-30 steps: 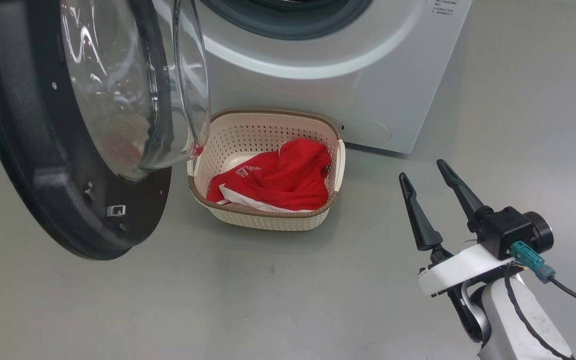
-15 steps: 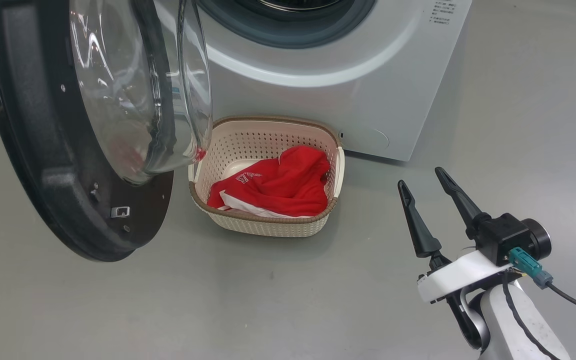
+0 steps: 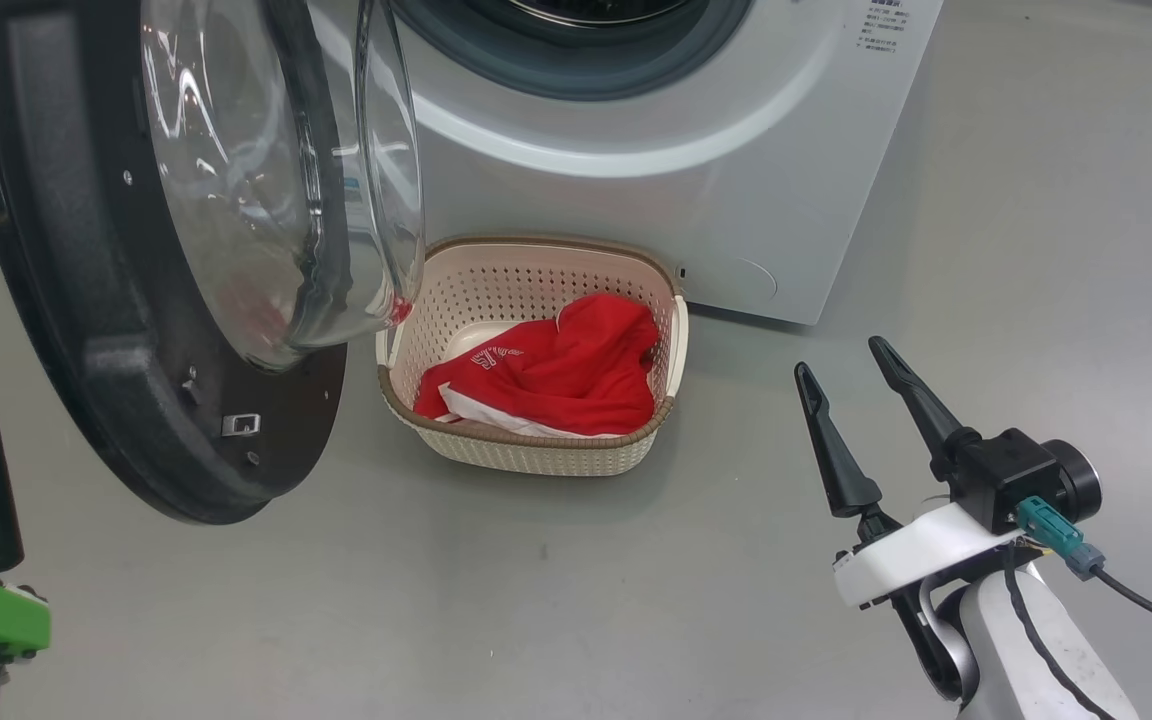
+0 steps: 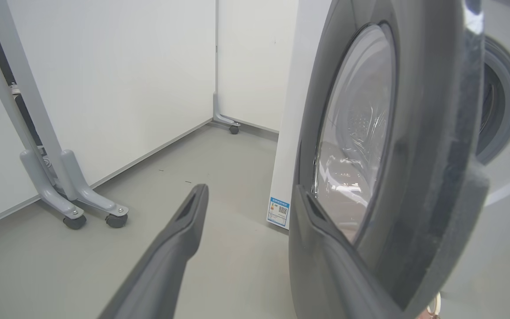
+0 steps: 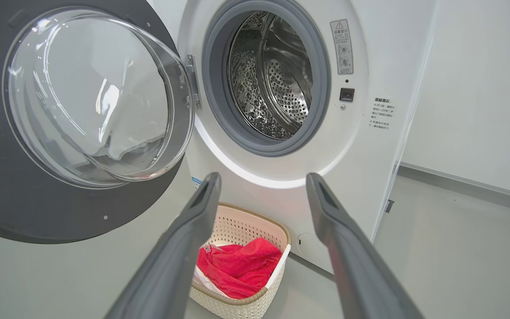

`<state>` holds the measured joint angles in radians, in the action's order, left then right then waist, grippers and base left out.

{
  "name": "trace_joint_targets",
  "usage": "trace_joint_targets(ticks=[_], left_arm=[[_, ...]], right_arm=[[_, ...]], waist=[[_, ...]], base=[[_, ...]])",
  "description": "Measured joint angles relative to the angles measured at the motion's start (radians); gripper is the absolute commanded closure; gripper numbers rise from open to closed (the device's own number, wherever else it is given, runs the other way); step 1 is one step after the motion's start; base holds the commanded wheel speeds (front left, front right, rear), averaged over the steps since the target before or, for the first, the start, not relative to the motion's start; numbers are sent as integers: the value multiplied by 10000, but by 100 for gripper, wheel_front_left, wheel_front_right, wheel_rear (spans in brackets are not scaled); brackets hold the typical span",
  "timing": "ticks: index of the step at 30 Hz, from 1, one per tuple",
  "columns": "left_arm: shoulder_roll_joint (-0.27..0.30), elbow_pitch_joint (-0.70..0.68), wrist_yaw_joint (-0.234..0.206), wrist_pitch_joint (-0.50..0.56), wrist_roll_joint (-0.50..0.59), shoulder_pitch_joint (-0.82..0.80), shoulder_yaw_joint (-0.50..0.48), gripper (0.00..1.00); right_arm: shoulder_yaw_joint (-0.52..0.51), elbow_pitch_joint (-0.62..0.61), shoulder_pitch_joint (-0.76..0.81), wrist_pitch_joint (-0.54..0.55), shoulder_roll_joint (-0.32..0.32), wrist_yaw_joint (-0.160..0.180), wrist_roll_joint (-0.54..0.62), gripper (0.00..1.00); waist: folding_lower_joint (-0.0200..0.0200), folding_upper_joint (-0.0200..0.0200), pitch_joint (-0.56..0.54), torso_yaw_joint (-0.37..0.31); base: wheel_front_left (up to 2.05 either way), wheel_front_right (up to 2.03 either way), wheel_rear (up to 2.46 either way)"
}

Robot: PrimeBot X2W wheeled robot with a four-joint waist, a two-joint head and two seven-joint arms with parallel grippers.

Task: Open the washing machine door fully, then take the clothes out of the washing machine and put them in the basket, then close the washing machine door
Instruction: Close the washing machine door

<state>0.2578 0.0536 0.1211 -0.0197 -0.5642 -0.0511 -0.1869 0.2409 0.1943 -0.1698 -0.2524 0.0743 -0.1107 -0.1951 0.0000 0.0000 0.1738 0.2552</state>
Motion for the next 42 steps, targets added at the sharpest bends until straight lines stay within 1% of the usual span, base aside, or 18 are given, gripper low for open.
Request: trace_joint_targets(ticks=[8, 13, 25, 42], left_arm=[[182, 337, 0, -625, 0, 1, 232, 0], [405, 472, 0, -894, 15, 1, 462, 0], [562, 949, 0, -1490, 15, -1, 763, 0], [761, 1396, 0, -1804, -31, -14, 1018, 0]], right_arm=[[-42, -54, -2, 0, 0, 0, 0, 0], [-40, -63, -1, 0, -8, 0, 0, 0], [-59, -96, -2, 0, -21, 0, 0, 0], [-65, -104, 0, 0, -40, -2, 0, 0]], waist=[[0, 0, 48, 7], [0, 0, 68, 4], [0, 0, 105, -6], [0, 0, 90, 6]], base=[[0, 0, 0], [0, 0, 0], [0, 0, 0], [0, 0, 0]])
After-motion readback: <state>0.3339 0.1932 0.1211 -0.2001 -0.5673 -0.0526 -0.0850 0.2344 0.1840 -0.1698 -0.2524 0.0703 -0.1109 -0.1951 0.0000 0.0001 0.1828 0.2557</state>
